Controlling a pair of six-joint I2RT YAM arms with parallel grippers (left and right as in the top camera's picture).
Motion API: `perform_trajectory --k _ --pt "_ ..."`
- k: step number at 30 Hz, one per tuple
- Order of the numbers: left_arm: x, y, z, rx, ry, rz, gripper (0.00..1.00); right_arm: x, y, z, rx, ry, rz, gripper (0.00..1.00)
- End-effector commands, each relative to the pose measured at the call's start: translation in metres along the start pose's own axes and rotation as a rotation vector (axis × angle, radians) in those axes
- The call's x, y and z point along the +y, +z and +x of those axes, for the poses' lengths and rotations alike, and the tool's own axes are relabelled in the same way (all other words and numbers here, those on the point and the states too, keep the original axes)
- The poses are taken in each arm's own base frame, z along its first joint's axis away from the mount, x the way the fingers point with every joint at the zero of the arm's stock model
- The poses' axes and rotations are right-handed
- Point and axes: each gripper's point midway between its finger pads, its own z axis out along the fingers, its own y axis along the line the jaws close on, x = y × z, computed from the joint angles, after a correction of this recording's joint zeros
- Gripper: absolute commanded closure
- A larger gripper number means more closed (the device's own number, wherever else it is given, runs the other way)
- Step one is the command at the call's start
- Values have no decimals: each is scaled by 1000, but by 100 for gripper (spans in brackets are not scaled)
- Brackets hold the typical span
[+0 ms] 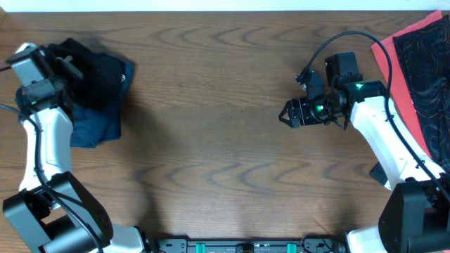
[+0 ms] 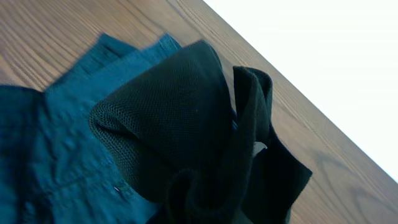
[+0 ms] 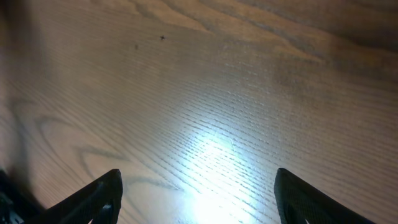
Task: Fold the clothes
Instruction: 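Carry the folded black shirt with the left gripper onto the navy stack, then release the shirt on the stack and pull the left gripper back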
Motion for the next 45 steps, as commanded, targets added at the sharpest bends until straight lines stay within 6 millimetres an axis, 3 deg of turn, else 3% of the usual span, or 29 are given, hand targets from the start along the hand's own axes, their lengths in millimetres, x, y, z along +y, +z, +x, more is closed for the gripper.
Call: perform_trajectory --k 1,4,5,6,8,9,16,22,24,25,28,32,38,41,45 --pt "21 -5 -24 -70 -34 -59 94 -4 -1 -1 -1 -10 17 24" --pt "36 -5 -29 -79 -51 -86 93 -4 -1 0 2 -5 16 24" --pt "39 -6 -31 -82 -56 -92 88 -4 -1 0 1 -5 16 24" --pt "43 -6 -32 -85 -61 -99 57 -4 -1 0 1 -6 16 24" --pt "50 -7 -36 -96 -70 -107 9 -4 -1 0 2 -5 16 24" --pt "52 -7 -37 -100 -72 -110 2 -4 -1 0 3 -5 16 24" --pt "54 -7 -37 -92 -77 -108 2 -4 -1 2 11 -1 17 24" --pt "28 -6 -26 -29 -71 33 2 -7 -1 -1 -2 -7 31 22" --pt "21 -5 -19 -2 -65 50 2 -7 -1 -4 -12 -12 31 15" --pt "17 -5 -13 15 -58 54 2 -7 -1 -6 -20 -15 31 1" --pt "-6 -4 8 73 24 83 2 -7 -2 -12 -47 -27 31 1" --pt "-53 -7 48 161 168 152 2 -6 -2 -24 -94 -49 32 1" --pt "-112 -29 131 325 495 216 2 -12 -6 -47 -185 -85 66 1" --pt "-118 -48 172 450 594 229 2 -19 -14 -64 -255 -100 101 1" --pt "-101 -77 199 594 626 187 2 -32 -40 -79 -351 -41 123 1"
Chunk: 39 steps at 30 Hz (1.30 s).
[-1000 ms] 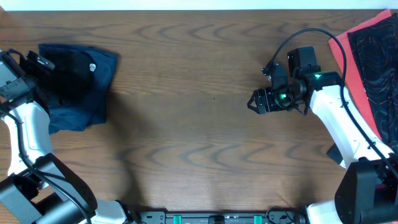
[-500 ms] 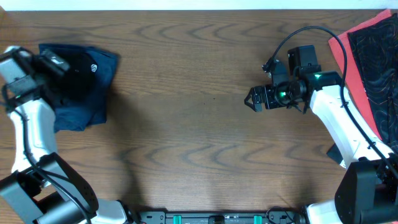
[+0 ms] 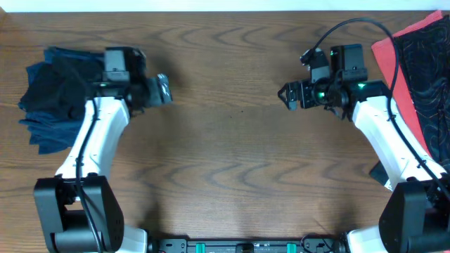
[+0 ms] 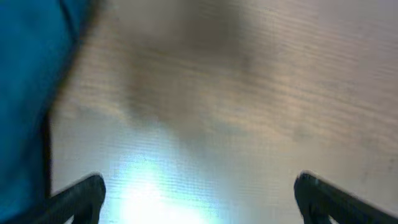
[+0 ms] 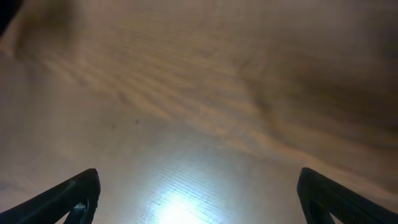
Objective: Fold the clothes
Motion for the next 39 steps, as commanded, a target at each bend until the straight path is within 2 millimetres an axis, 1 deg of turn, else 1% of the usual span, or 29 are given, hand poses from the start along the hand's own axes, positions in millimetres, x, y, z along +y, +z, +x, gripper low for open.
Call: perform_trajectory --k 1,4,5,6,7,10,13,16,18,20,23,26,29,31,36,39 --pt "1 -21 10 28 47 -21 2 -21 -28 -19 -88 72 58 1" --pt "2 -42 29 72 48 -28 2 -35 -58 -27 -151 119 93 1" --pt "2 -48 31 68 48 -27 2 -38 -66 -29 -168 121 105 1" --pt "2 -56 33 51 53 -24 2 -42 -80 -31 -193 123 140 1" --pt "1 -63 35 30 55 -22 2 -44 -88 -31 -206 123 171 1" --pt "-1 -89 37 -60 63 -8 2 -48 -123 -29 -250 118 293 1" --pt "-3 -119 42 -180 74 9 2 -45 -158 -21 -285 113 387 1" --pt "-6 -152 47 -330 88 31 2 -39 -184 -9 -325 112 432 1" --pt "-7 -174 52 -427 96 45 2 -34 -197 -1 -368 112 444 1" --pt "-7 -189 59 -493 101 56 2 -31 -205 9 -415 115 450 1" --pt "-8 -206 67 -575 109 67 2 -32 -211 30 -489 167 468 1" --pt "-9 -219 68 -624 113 74 2 -32 -208 52 -518 193 468 1" --pt "-8 -221 72 -623 113 74 2 -33 -200 75 -482 201 471 1" --pt "-8 -221 72 -622 113 74 2 -35 -192 92 -427 214 474 1" --pt "-8 -221 72 -622 113 74 2 -39 -175 124 -298 243 482 1" --pt "-8 -221 72 -622 113 74 2 -39 -170 142 -227 259 485 1"
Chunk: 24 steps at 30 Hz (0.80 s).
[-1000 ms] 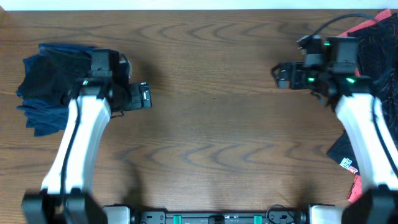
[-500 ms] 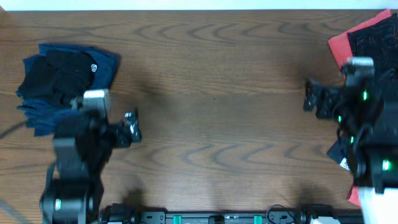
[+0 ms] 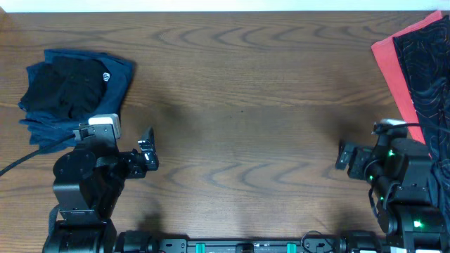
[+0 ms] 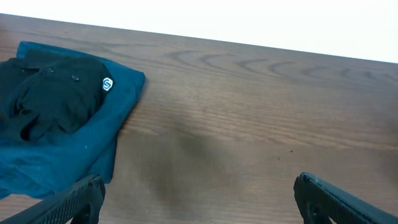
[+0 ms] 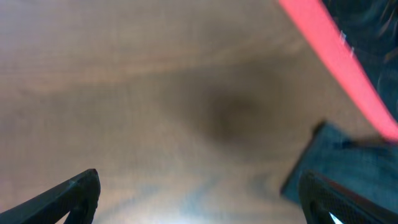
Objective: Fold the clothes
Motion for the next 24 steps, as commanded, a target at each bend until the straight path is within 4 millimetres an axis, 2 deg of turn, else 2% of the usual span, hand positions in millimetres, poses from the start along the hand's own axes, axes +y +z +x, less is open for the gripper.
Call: perform_trajectory --k 1,7,13,19,24 --pt "3 1 2 3 18 -15 2 -3 0 14 49 10 16 1" --pt "3 1 2 3 18 -15 2 -6 -1 34 133 7 31 1" --pt "3 1 2 3 18 -15 2 -6 -2 35 137 5 30 1" --pt "3 1 2 3 18 -15 2 11 -3 38 141 -58 -26 1" --pt "3 1 2 3 18 -15 2 13 -9 38 100 -64 -43 1"
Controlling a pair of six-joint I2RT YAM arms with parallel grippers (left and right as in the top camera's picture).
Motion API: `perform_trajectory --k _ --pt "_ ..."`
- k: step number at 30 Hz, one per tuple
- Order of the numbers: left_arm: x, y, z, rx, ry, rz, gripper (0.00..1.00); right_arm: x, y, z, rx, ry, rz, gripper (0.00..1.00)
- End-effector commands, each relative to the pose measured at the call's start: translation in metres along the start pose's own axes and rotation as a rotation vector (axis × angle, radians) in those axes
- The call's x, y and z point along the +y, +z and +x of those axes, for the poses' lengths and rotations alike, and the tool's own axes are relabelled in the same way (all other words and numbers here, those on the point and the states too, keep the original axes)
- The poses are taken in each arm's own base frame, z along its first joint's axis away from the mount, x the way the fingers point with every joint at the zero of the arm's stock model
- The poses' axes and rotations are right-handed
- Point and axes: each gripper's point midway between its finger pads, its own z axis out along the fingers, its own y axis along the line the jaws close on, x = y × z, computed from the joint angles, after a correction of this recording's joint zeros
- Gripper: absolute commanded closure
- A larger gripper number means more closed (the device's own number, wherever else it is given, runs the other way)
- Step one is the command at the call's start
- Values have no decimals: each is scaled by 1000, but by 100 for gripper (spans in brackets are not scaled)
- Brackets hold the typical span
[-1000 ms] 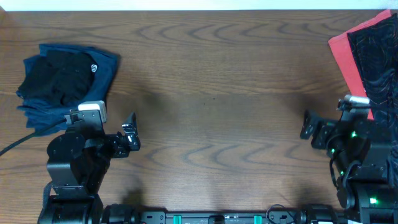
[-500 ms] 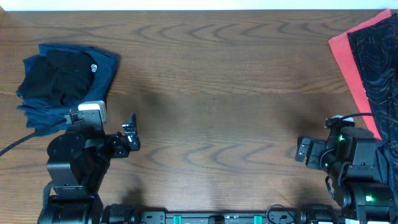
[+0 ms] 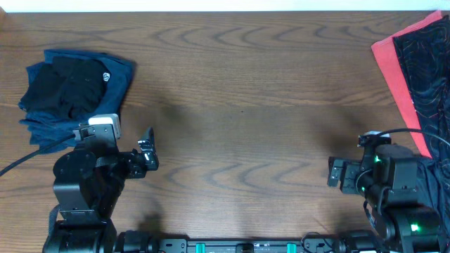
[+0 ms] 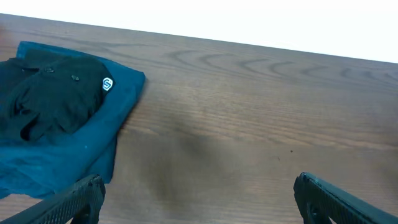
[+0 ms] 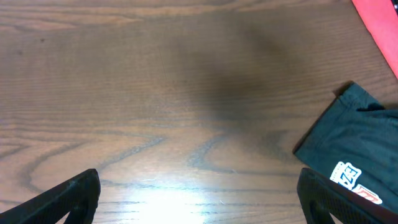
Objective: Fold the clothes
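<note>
A black garment [image 3: 67, 88] lies roughly folded on a blue one [image 3: 116, 84] at the table's far left; the left wrist view shows the black garment [image 4: 53, 99] too. My left gripper [image 3: 148, 158] hovers near the front left, right of that pile, open and empty, fingertips [image 4: 81, 196] wide apart. My right gripper [image 3: 336, 173] is near the front right, also open and empty. A dark green garment with a white logo [image 5: 354, 155] lies just right of it.
A red cloth [image 3: 394, 63] with a black patterned garment [image 3: 429, 63] on it lies at the far right edge. The brown wooden table [image 3: 239, 105] stretches between the two arms.
My right gripper has shifted a little left and toward the front edge, and its view now shows the dark green garment sharply. The left arm and the left pile are unchanged.
My left gripper was first at the far-left pile with the black garment bunched against it, the right one open over mid-table. Then the black garment lay on the blue one and the left gripper stood open to its right. Both grippers are now near the front edge.
</note>
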Motion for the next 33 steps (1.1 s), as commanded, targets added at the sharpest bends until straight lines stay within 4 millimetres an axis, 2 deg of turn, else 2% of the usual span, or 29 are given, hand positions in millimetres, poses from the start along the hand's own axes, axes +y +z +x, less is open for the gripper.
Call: perform_trajectory --k 1,7,17,22,24,26,33 --pt "3 1 2 2 18 -15 2 0 -3 5 -29 3 -5 1" --pt "3 1 2 2 18 -15 2 -3 -3 21 -75 5 -13 1" --pt "3 1 2 2 18 -15 2 -10 25 68 -65 5 -11 1" --pt "3 1 2 2 18 -15 2 -11 26 80 -44 -6 -14 1" --pt "3 1 2 2 18 -15 2 -17 25 77 -72 -33 21 1" --pt "3 1 2 2 18 -15 2 -14 21 65 -137 -44 7 1" --pt "3 1 2 2 18 -15 2 1 6 -10 -508 -292 12 1"
